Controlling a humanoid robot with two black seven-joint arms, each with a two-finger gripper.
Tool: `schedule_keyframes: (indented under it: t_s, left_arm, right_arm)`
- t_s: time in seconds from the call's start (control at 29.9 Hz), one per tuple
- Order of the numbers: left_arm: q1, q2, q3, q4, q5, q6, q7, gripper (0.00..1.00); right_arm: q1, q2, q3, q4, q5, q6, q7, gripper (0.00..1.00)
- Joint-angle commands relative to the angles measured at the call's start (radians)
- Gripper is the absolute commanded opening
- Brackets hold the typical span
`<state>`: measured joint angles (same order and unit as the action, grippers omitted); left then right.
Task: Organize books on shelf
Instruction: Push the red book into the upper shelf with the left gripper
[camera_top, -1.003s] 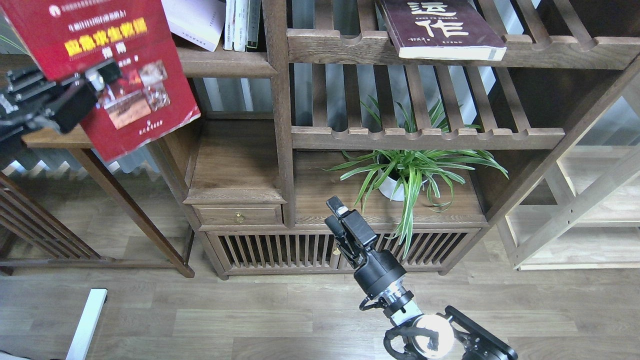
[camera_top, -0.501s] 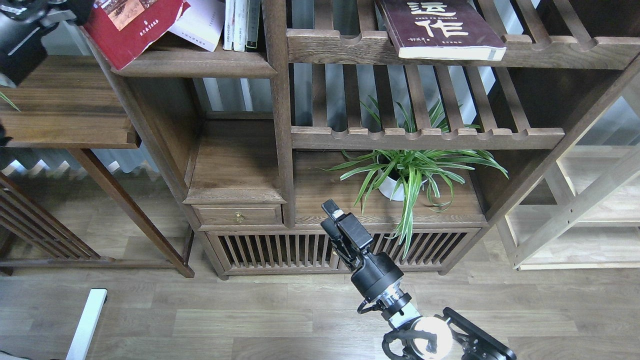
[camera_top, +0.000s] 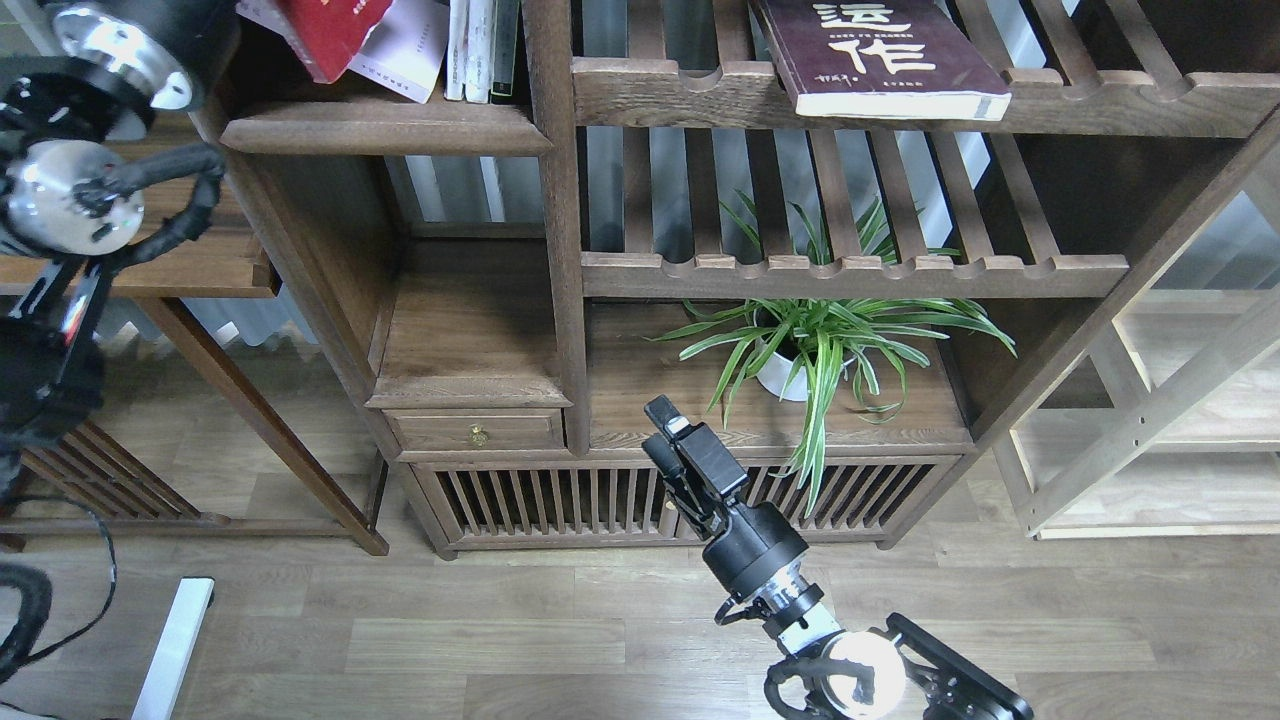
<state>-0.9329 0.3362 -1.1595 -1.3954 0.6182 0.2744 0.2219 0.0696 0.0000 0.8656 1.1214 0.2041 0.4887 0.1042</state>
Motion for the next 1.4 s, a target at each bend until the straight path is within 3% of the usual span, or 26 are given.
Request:
schedule_keyframes:
  t_s: [0.0, 0.07, 0.3, 0.53, 0.64, 0.77, 0.87, 0.94, 1.1, 1.2, 1.37]
  left_arm:
    - [-0.073, -0.043, 0.044, 0.097, 0.002, 0.019, -0.026, 0.01]
    - [-0.105, -0.049, 0.056, 0.148, 0.000, 0.022, -0.030, 0.01]
    - [-0.227, -0.112, 0.093, 0.413, -0.014, -0.001, -0.125, 0.02]
    - [-0.343, -0.184, 0.141, 0.705, -0.052, -0.148, -0.225, 0.02]
    - [-0.374, -0.204, 0.162, 0.773, -0.074, -0.158, -0.257, 0.02]
    - [-0.379, -0.206, 0.199, 0.783, -0.109, -0.168, -0.260, 0.03]
    - [-0.379, -0.204, 0.211, 0.783, -0.114, -0.175, -0.259, 0.14]
    - [-0.379, -0.204, 0.215, 0.785, -0.114, -0.173, -0.253, 0.33]
    - [-0.379, -0.198, 0.239, 0.780, -0.114, -0.175, -0.277, 0.51]
    - [-0.380, -0.198, 0.241, 0.774, -0.115, -0.175, -0.295, 0.61]
    - [-0.402, -0.203, 0.238, 0.771, -0.117, -0.175, -0.300, 0.63]
  right_arm:
    - [0.001, 0.000, 0.004, 0.000, 0.001, 0.000, 0.000, 0.88]
    - [0.001, 0.000, 0.004, 0.000, 0.000, 0.000, 0.000, 0.88]
    - [-0.001, 0.000, 0.009, 0.000, 0.003, 0.000, 0.000, 0.88]
    - [0.002, 0.000, 0.009, 0.000, 0.004, 0.000, 0.002, 0.88]
    - [0.002, 0.000, 0.009, 0.000, 0.004, 0.000, 0.002, 0.88]
    - [0.001, 0.000, 0.009, 0.000, 0.004, 0.000, 0.002, 0.88]
    - [0.001, 0.000, 0.009, 0.000, 0.004, 0.000, 0.002, 0.88]
    - [0.001, 0.000, 0.006, 0.000, 0.004, 0.000, 0.002, 0.88]
    - [0.001, 0.000, 0.006, 0.001, 0.004, 0.000, 0.002, 0.88]
    - [-0.002, 0.000, 0.006, 0.003, 0.006, 0.000, 0.002, 0.88]
    - [-0.010, 0.000, 0.007, 0.008, 0.004, 0.000, 0.002, 0.88]
